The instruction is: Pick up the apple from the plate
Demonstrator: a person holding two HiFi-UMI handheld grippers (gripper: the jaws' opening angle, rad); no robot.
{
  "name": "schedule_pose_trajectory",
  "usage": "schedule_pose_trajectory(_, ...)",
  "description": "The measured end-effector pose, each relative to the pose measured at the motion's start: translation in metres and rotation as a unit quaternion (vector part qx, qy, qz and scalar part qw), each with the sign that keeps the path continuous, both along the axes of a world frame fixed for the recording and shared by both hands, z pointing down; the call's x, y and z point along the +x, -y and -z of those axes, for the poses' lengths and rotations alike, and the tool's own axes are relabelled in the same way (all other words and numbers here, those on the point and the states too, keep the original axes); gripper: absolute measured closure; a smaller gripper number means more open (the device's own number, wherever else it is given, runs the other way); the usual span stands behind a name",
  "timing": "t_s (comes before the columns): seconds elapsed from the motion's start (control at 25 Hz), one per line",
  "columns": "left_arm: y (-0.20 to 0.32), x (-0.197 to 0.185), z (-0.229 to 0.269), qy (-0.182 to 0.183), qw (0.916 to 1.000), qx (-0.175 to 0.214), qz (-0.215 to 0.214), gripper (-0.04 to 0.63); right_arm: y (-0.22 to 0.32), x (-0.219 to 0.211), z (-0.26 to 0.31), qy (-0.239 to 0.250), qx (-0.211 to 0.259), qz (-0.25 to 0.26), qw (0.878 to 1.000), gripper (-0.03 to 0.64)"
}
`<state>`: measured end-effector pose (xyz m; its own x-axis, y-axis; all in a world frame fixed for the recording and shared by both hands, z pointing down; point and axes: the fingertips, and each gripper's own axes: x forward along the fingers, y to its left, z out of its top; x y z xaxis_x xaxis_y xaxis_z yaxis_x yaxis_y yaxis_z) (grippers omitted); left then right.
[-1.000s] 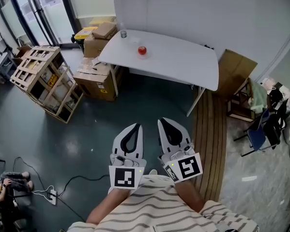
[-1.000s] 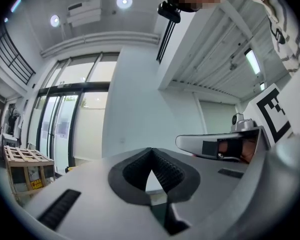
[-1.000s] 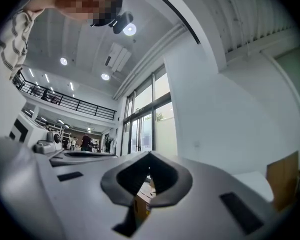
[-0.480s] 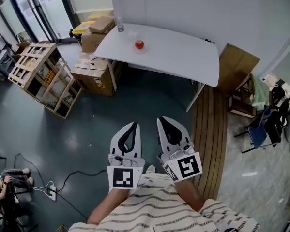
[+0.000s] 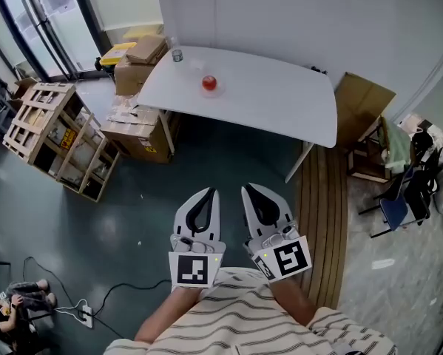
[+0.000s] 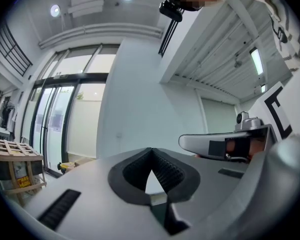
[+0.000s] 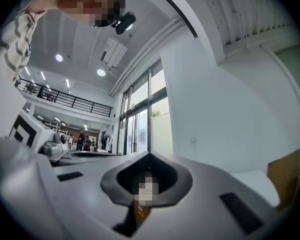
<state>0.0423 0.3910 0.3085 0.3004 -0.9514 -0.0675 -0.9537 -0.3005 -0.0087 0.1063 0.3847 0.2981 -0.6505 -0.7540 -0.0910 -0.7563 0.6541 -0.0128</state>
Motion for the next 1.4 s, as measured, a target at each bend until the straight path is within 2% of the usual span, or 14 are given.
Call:
schedule_pose_trajectory(0.36,0.103,-0.066,0.002,-0.016,0.9995,-0.013,-0.025,0.592,0.098,-0.060,0.004,-0.011,-0.009,-0.027,1.000,0.604)
schedule_pose_trajectory(0.6,0.155,-0.092,-0.005,-0.034,0.9974,-0.019,-0.060,0.592,0.150,-0.091,0.001,-0.007,-0.018,-0.057,0.998,0.604)
schedule_pose_trajectory(1.04,0.214,-0.113,-0.029,-0.051,0.9936,-0.045,-0.090,0.592,0.205,-0.120,-0.007,-0.040,-0.018,-0.082,0.996,0.604)
schedule_pose_trajectory(1.2,0.242,-0.112,-0.031,-0.052,0.9939,-0.036,-0.091,0.592,0.229,-0.116,-0.011,-0.043,-0.011,-0.090,0.995,0.604)
schedule_pose_trajectory(1.4,0.283,-0.106,-0.033,-0.032,0.9952,-0.028,-0.088,0.592,0.275,-0.111,-0.017,-0.030,-0.009,-0.087,0.996,0.604)
